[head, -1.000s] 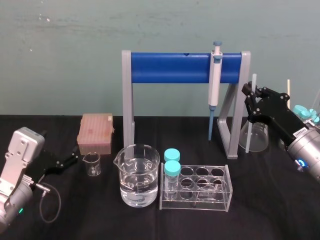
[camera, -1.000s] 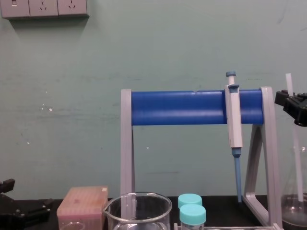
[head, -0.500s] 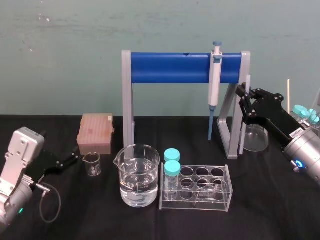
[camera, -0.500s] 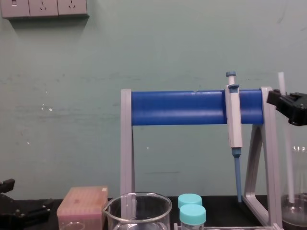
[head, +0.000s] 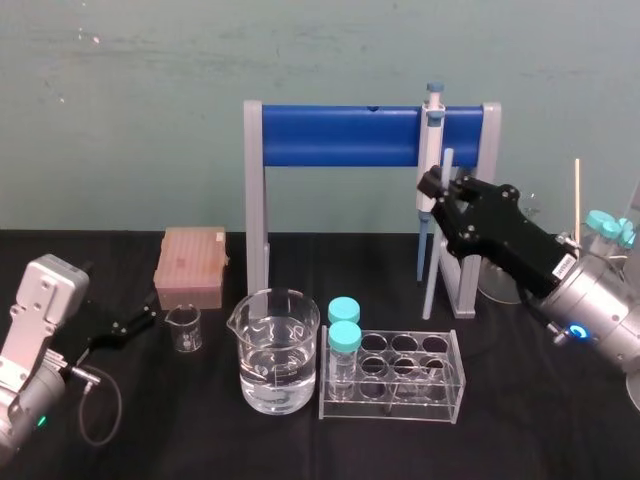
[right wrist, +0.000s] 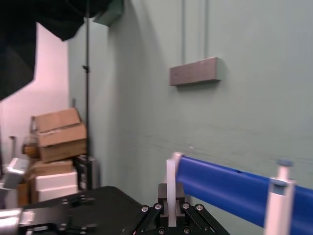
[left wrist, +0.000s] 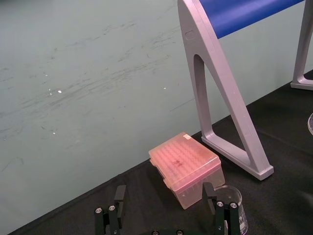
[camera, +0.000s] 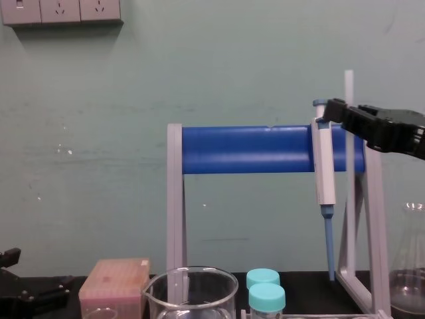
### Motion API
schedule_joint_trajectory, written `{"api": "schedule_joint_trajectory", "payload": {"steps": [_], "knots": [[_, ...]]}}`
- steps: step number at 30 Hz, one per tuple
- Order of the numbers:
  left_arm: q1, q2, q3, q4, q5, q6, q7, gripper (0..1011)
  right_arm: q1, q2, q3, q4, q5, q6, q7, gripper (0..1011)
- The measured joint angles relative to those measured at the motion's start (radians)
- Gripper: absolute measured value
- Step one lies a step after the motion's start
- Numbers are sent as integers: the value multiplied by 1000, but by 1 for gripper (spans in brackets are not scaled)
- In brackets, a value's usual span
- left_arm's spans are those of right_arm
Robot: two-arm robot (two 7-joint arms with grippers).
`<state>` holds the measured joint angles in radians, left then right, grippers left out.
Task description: Pick up the stirring rod with one hand, then place it down.
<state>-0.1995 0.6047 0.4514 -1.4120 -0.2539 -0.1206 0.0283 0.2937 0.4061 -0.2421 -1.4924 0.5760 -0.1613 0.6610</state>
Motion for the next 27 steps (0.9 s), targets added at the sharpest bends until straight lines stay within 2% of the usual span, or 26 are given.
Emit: {"api": "schedule_joint_trajectory", "payload": {"steps": [14,21,27], "knots": [[0,0,0,0,0,0,0,1000,-16,32,-57,-20,43,30,27,72],[0,0,0,0,0,0,0,1000,-17,44,-84,6,25,24,5,72],[0,0,0,0,0,0,0,1000,-1,43,-109,47,-5,-9,-19,72]]}}
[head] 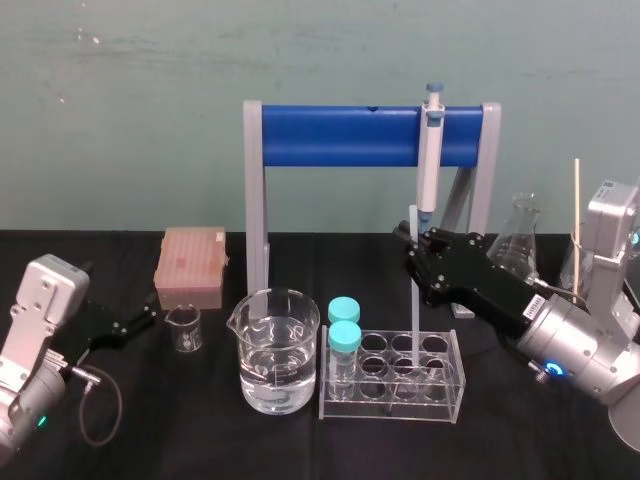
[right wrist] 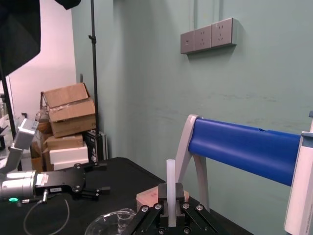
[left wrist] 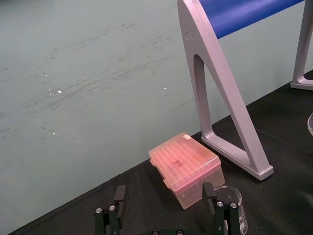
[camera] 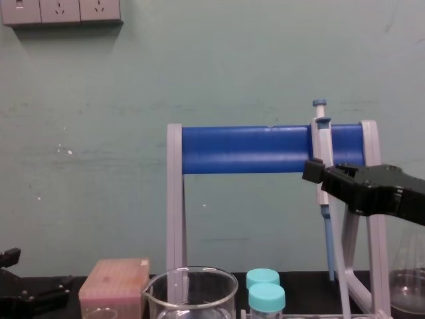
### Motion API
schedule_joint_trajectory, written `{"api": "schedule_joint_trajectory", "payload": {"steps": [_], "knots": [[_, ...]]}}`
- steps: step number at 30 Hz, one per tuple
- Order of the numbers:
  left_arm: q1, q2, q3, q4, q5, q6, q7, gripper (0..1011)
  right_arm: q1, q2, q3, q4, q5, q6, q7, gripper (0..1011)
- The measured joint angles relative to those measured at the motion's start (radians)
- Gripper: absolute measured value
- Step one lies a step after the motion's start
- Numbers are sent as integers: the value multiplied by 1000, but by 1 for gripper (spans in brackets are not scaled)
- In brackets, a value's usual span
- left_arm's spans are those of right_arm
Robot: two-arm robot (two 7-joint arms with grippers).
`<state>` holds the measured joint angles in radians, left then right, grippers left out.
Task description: Pick up the stirring rod with one hand, then place it down.
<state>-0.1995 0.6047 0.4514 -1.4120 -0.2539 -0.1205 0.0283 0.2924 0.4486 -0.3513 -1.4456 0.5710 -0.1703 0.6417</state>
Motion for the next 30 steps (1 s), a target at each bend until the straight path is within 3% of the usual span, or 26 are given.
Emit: {"api": "schedule_joint_trajectory", "payload": {"steps": [16,30], "knots": [[0,0,0,0,0,0,0,1000,45,-26,-41,82,-18,-30,10,71],[0,0,0,0,0,0,0,1000,50,-36,-63,137,-28,-10,10,72]]}}
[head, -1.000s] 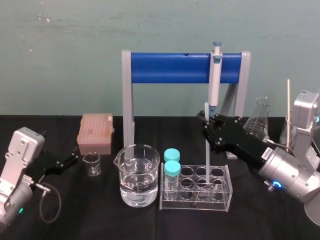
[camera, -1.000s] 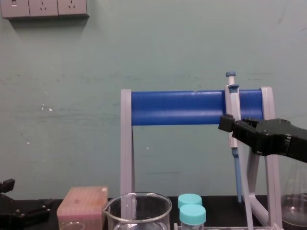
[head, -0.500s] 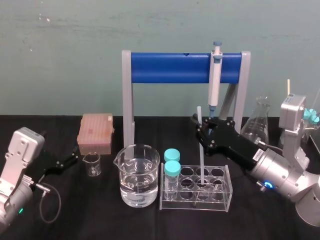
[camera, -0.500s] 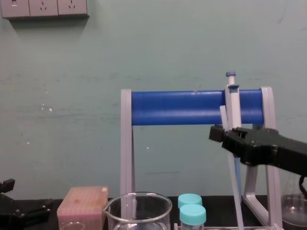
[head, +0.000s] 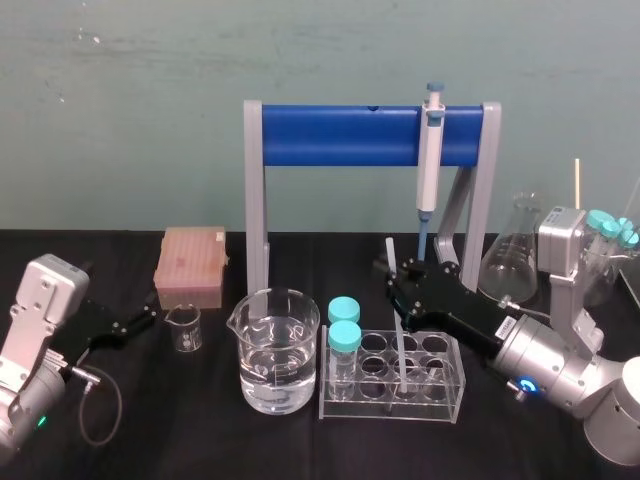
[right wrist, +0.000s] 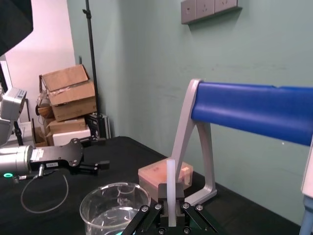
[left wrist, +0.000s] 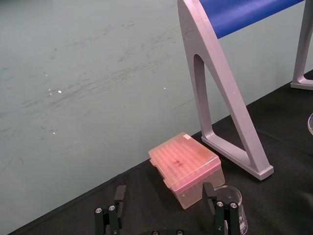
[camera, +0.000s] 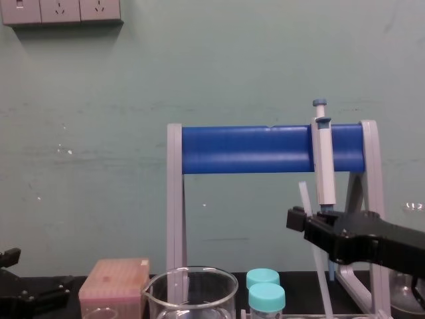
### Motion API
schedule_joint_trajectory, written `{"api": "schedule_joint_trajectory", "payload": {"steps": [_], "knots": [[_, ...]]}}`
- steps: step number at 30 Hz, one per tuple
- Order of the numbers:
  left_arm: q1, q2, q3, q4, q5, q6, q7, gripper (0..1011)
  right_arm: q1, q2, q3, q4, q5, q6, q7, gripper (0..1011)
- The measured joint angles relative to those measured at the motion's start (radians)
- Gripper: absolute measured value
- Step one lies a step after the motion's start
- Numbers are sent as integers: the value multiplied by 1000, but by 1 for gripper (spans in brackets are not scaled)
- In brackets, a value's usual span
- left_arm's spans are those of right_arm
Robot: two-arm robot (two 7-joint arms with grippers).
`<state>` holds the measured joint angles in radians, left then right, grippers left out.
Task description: Pick up the stirring rod with one hand, then place it down.
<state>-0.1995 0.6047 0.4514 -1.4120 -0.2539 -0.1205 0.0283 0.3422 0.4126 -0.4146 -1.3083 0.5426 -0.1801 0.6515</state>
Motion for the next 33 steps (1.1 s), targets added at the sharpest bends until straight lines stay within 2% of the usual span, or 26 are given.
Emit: {"api": "schedule_joint_trajectory", "payload": {"steps": [33], "knots": [[0,0,0,0,0,0,0,1000,-11,-4,-9,13,-20,19,-24,71]]}}
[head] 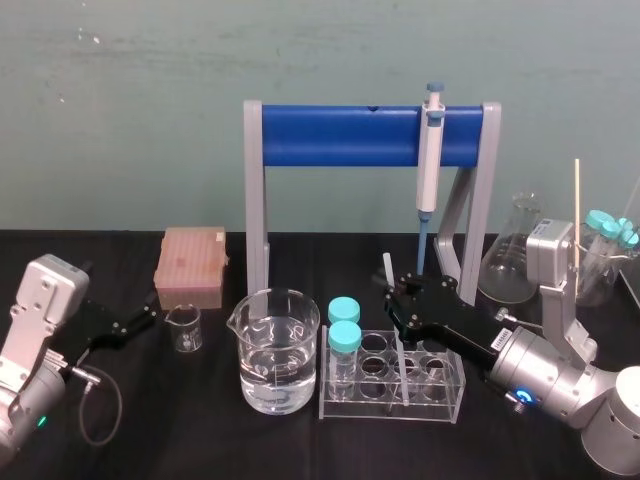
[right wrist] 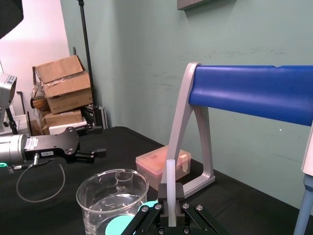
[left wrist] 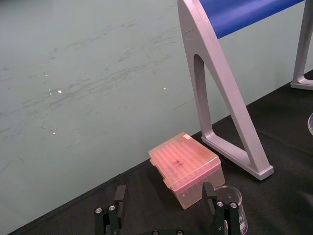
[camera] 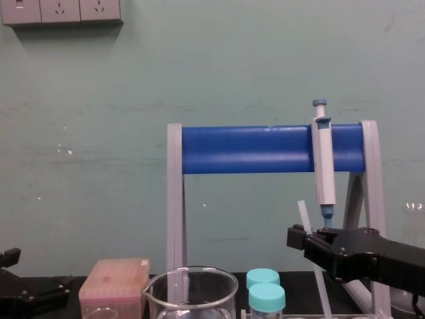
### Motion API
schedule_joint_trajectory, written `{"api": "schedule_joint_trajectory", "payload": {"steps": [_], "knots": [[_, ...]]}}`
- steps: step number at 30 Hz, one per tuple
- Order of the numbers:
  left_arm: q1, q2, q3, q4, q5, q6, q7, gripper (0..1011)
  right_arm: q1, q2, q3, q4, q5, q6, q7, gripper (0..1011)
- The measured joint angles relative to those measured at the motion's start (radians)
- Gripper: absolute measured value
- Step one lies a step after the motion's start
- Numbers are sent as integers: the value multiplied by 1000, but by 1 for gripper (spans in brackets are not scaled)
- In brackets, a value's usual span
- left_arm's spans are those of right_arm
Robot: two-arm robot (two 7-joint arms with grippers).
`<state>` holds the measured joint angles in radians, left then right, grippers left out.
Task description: Pick up the stirring rod with one hand, then place it down.
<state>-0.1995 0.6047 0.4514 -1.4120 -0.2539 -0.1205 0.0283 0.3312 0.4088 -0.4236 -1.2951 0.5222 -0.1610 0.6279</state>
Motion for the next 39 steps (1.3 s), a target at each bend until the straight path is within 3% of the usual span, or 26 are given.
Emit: {"api": "schedule_joint_trajectory", "payload": {"steps": [4,9,30,34,39], "knots": [[0,0,0,0,0,0,0,1000,0,0,0,-1,1,0,0,98],[0,0,0,0,0,0,0,1000,0,0,1,-1,1,0,1,226],[0,0,0,0,0,0,0,1000,0,2,4,-7,-1,9,-12,927],[0,0,0,0,0,0,0,1000,-10,15,14,-34,-5,36,-36,996],[0,0,0,0,0,0,0,1000,-53,50,49,-107,-1,81,-84,1003]]}}
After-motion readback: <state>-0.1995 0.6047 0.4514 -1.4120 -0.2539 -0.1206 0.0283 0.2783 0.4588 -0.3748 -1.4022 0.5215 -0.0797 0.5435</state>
